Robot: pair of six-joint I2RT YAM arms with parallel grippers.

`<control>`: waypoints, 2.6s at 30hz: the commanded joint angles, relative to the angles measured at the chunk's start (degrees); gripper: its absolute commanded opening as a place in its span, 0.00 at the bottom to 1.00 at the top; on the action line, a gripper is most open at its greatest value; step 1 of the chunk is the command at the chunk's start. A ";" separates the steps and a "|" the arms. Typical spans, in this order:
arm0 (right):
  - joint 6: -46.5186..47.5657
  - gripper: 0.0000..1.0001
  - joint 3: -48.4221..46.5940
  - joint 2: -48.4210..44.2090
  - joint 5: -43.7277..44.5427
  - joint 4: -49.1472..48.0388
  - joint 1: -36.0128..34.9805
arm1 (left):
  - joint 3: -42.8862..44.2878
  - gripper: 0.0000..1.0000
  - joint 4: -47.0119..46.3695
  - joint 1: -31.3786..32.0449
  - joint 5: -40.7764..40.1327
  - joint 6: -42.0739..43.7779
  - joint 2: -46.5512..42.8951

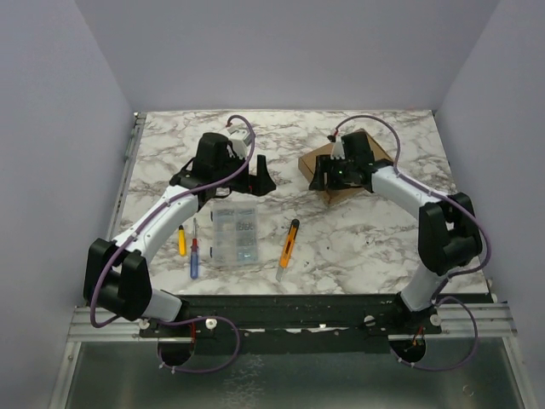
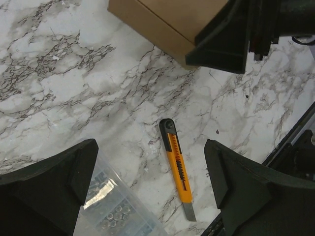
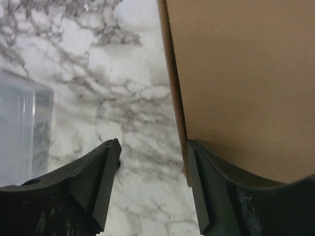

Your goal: Unpack the express box

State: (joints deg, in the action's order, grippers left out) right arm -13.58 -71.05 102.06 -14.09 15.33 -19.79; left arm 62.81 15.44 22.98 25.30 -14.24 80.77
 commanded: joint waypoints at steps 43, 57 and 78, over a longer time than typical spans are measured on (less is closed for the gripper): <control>-19.07 0.94 25.21 -10.80 -17.59 -17.66 26.21 | 31.25 0.86 -15.09 11.83 -1.08 -26.61 47.80; -18.07 0.95 30.42 -9.98 -29.64 -23.26 32.89 | 14.23 0.81 -29.35 10.74 3.08 -32.20 41.29; -23.04 0.88 22.36 -28.56 -29.91 -15.54 21.76 | 8.42 0.64 -41.37 16.44 1.07 -39.59 43.38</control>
State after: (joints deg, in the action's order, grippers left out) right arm -32.99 -45.39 77.12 -41.93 -2.50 7.27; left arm 71.07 -27.00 34.39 26.48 -53.65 122.02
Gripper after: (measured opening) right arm 0.892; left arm 0.647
